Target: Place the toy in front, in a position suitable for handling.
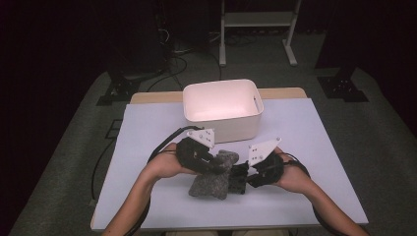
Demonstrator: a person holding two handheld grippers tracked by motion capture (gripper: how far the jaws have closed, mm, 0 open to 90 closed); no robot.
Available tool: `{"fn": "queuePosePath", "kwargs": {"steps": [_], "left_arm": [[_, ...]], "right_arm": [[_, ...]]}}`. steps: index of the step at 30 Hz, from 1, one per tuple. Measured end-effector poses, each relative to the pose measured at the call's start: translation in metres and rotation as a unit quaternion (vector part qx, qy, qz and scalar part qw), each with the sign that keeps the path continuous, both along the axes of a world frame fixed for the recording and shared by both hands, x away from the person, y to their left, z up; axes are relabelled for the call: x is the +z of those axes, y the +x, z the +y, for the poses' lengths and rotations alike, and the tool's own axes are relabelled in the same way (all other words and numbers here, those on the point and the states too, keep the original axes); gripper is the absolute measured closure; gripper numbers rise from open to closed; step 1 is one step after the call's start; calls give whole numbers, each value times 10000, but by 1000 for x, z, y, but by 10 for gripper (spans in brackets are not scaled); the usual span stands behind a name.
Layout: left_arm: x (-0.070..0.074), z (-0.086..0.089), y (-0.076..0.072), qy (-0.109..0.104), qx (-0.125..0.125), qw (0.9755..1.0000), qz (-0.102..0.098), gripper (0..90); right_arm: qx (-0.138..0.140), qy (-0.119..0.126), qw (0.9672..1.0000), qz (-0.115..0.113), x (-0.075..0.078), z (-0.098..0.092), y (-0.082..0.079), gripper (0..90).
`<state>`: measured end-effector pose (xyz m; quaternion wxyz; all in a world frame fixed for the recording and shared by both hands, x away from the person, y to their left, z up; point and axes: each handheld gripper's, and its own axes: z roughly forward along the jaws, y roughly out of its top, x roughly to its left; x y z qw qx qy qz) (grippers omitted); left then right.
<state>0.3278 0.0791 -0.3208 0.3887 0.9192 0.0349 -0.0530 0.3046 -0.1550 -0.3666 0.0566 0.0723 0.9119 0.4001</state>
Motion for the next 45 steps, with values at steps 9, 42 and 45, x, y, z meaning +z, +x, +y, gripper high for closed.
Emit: {"fn": "queuePosePath", "kwargs": {"steps": [9,42,45], "left_arm": [[-1,-7,-3,-98,-112,9999,-14,782],[-1,8,-3,-190,23,9998,64,779],[-3,5,-3,-180,-14,9998,80,780]], "right_arm": [[-66,-273,9995,-121,6,-2,-9,564],[18,-369,9993,-17,-1,9,-1,580],[76,-656,9978,9,4,15,0,577]]}}
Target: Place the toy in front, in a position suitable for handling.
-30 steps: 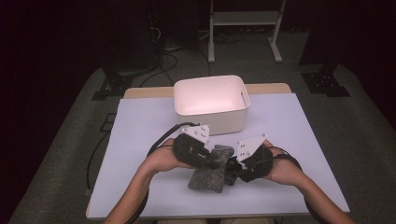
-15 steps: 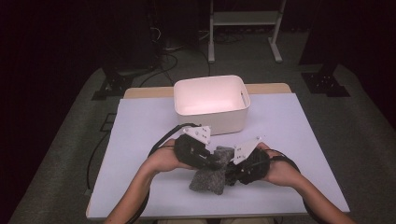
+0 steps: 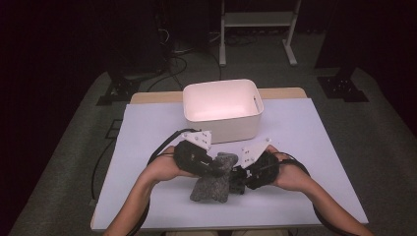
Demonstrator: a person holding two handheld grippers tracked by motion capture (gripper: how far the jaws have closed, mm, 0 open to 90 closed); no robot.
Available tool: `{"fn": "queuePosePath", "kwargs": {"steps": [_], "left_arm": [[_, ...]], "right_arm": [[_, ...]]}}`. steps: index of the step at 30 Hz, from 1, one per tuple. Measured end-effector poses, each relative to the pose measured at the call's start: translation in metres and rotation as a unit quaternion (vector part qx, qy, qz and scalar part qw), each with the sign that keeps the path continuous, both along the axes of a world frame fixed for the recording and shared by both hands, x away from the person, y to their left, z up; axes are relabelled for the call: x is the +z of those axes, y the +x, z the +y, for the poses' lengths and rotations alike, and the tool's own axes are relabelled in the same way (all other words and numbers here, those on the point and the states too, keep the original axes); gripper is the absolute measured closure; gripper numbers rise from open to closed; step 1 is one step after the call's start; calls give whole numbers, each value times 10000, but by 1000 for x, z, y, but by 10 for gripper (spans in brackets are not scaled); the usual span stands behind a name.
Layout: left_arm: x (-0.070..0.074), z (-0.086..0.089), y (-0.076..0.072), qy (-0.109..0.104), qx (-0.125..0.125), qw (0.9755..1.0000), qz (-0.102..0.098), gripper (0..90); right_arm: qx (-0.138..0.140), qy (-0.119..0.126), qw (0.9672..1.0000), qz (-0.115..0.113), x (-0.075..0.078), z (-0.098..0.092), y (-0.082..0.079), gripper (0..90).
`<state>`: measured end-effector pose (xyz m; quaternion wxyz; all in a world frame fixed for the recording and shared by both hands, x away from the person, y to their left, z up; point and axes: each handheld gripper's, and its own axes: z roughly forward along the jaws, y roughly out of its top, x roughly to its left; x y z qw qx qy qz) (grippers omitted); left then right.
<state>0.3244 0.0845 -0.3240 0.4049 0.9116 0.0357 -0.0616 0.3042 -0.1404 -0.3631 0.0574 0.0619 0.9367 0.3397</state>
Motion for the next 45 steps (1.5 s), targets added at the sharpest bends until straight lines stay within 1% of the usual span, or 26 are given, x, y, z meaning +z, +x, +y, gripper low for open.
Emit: {"fn": "queuePosePath", "kwargs": {"steps": [2,5,6,7,9,11,13,15,17,20,22,24,27,29,30,31,33,34,35,37,38,40,41,42,43,45], "left_arm": [[1,-4,-1,45,-41,10000,-62,781],[3,-8,-3,110,-83,9998,-125,780],[3,-9,-3,119,-83,9998,-125,780],[3,-8,-2,123,-72,9998,-111,779],[2,-6,-1,89,-22,9999,-75,779],[1,-4,0,62,2,10000,-52,779],[2,-1,2,68,49,9999,-57,779],[2,2,2,1,69,10000,-17,779],[3,5,1,-30,63,10000,-10,780],[9,13,0,-76,141,9998,-83,780],[14,19,-1,-122,180,9997,-123,780],[18,26,-2,-88,231,9995,-183,780],[14,33,-3,75,324,9992,-204,780],[7,34,-3,160,349,9992,-146,780],[5,36,-2,17,371,9993,-92,779],[4,37,-2,-16,395,9992,-62,780],[3,35,-1,13,361,9993,-68,780],[4,32,0,43,344,9993,-102,780],[4,30,0,44,335,9994,-106,780],[4,26,0,57,319,9994,-99,780],[4,24,0,49,314,9994,-107,780],[4,20,1,50,293,9995,-119,779],[4,18,1,48,287,9995,-124,779],[3,16,1,52,270,9996,-116,779],[3,12,1,26,247,9997,-86,779],[2,9,1,29,190,9998,-81,779]], "right_arm": [[-15,-188,9998,-88,1,2,-2,569],[-85,-206,9998,-12,-9,-1,-2,514],[-104,-164,9998,31,-13,-3,-2,506],[-126,-62,9999,91,-19,-5,-1,505],[-178,238,9993,219,-30,-9,-1,515],[-266,452,9984,205,-36,-9,0,543],[-245,639,9975,172,-39,-9,1,552],[-298,762,9962,294,-40,-8,2,557],[-253,774,9964,245,-40,-6,2,558],[-230,880,9955,277,-39,2,4,558],[-216,1023,9940,323,-36,7,6,557],[-163,1165,9923,381,-34,15,8,557],[-141,1150,9925,386,-37,26,10,556],[-116,1019,9938,427,-42,32,11,555],[-99,967,9944,410,-45,34,11,554],[-110,974,9942,445,-44,33,11,553],[-131,867,9953,419,-42,33,10,540],[-124,783,9961,384,-40,32,9,506],[-96,770,9964,354,-36,30,8,493],[-114,752,9968,261,-27,26,4,488],[-116,699,9974,139,-21,21,1,501],[-154,637,9979,9,-12,14,-4,555],[-218,585,9980,-108,-9,12,-6,559],[-264,521,9982,-144,-6,9,-8,594],[-258,529,9982,-111,-5,7,-8,623],[-269,406,9987,-137,-3,4,-10,626]]}}
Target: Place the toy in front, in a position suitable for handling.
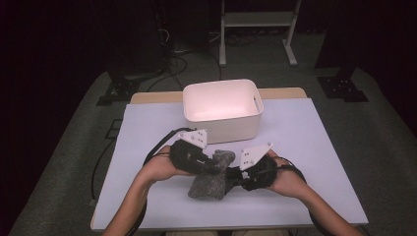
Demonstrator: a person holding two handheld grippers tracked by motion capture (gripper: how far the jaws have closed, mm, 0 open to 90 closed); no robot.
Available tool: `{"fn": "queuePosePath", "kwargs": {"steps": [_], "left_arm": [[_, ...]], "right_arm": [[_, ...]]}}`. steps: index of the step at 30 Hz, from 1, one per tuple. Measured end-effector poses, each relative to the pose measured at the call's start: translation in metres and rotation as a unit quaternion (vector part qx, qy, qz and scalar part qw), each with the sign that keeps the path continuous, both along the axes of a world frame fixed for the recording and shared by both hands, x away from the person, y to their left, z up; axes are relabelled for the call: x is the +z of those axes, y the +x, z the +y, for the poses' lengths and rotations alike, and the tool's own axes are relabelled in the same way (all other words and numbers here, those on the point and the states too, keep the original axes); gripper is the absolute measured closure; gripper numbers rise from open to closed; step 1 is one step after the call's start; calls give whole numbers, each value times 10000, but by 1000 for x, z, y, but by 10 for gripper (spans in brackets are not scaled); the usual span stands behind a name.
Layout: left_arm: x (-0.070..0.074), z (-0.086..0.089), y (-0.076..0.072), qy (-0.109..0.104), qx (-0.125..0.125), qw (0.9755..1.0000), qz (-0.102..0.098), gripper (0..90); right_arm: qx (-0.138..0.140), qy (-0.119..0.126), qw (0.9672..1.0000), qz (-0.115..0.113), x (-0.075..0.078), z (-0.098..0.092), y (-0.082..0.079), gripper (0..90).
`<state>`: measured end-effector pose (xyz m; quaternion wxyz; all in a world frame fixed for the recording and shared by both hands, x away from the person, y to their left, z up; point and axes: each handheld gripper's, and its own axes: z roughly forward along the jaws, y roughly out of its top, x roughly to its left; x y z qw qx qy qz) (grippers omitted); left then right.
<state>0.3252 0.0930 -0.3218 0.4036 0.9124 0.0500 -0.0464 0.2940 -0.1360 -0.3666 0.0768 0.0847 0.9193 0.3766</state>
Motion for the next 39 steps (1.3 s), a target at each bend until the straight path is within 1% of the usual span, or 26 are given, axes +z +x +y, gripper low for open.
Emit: {"fn": "queuePosePath", "kwargs": {"steps": [2,5,7,8,10,15,17,19,22,23,25,27,30,32,36,38,39], "left_arm": [[-1,-3,0,-23,-44,10000,6,778],[-4,-5,1,-85,-72,9999,72,778],[-6,-5,2,-117,-87,9998,106,774],[-7,-5,2,-130,-91,9998,133,774],[-9,-6,3,-138,-112,9997,153,774],[-9,-7,3,-170,-135,9996,170,774],[-10,-6,3,-215,-145,9995,204,774],[-10,-4,4,-326,-113,9991,255,774],[-11,-2,6,-354,-62,9990,281,776],[-11,-3,6,-312,-61,9991,292,777],[-15,-7,5,-51,-62,9997,222,777],[-21,-11,5,178,-96,9996,176,776],[-27,-15,5,167,-86,9994,286,777],[-30,-18,4,252,-100,9993,258,777],[-36,-22,4,495,-79,9985,213,777],[-38,-24,5,518,-61,9983,248,777],[-39,-25,5,545,-66,9982,228,777]], "right_arm": [[-1,-37,10000,43,-1,-2,0,630],[21,-5,9999,131,-3,-7,1,633],[45,-31,9999,120,-3,-9,1,634],[33,-28,9999,153,-4,-9,0,634],[64,-72,9999,120,-4,-11,0,634],[76,-47,9999,119,-6,-14,-1,636],[75,-21,9999,132,-7,-15,-1,637],[85,-28,9999,140,-8,-17,-2,638],[80,-31,9998,167,-10,-19,-1,637],[75,-23,9998,183,-10,-20,-1,637],[74,-18,9998,188,-11,-21,-1,637],[76,-21,9998,200,-12,-22,-1,636],[64,-58,9997,211,-13,-25,-2,635],[55,-93,9997,208,-14,-27,-1,634],[6,-130,9995,304,-18,-32,-1,631],[-49,-150,9994,308,-21,-35,0,626],[-66,-148,9993,334,-22,-37,0,623]]}}
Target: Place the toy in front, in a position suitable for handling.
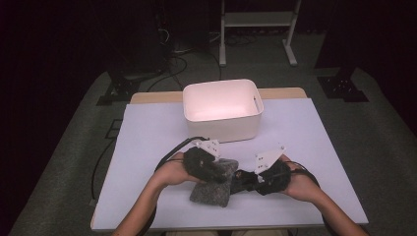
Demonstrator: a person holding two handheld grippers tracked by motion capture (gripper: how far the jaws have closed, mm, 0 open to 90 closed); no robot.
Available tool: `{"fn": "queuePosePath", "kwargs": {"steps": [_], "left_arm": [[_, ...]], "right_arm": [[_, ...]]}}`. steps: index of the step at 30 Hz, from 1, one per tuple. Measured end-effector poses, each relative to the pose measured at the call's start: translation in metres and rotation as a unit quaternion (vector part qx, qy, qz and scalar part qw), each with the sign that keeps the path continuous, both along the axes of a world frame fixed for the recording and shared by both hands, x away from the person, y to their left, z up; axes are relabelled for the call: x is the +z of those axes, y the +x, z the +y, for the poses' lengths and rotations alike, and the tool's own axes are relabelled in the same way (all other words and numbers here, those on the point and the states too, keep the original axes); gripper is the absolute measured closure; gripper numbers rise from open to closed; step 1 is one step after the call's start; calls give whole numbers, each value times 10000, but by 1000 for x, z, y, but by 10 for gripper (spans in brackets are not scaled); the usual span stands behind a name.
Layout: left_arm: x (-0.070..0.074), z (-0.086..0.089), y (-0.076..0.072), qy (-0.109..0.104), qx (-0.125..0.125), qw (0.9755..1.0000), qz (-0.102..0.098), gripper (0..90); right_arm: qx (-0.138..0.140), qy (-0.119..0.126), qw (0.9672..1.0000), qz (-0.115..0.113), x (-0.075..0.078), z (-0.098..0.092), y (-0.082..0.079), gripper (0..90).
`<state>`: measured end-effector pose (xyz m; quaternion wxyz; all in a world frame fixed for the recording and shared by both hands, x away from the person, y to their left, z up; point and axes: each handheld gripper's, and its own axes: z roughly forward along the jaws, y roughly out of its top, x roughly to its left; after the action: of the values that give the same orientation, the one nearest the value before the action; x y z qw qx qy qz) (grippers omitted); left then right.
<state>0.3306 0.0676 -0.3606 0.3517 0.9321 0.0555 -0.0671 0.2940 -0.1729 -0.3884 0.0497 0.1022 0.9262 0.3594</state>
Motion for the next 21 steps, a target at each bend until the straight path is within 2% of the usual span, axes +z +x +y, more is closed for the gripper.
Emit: {"fn": "queuePosePath", "kwargs": {"steps": [1,5,10,12,19,21], "left_arm": [[0,0,0,0,0,10000,0,777],[-3,-7,0,261,5,9996,-87,776],[-7,-13,0,311,-40,9995,-60,776],[-8,-19,0,326,-96,9994,-50,775],[-8,-36,-1,507,-226,9984,-123,775],[-8,-37,0,532,-232,9982,-130,775]], "right_arm": [[-23,13,10000,14,-1,-1,0,621],[-112,42,9999,87,-10,-10,1,612],[-242,141,9995,162,-21,-20,1,594],[-370,281,9985,274,-29,-30,1,589],[-599,259,9972,369,-41,-48,0,581],[-656,360,9964,408,-44,-53,0,582]]}}
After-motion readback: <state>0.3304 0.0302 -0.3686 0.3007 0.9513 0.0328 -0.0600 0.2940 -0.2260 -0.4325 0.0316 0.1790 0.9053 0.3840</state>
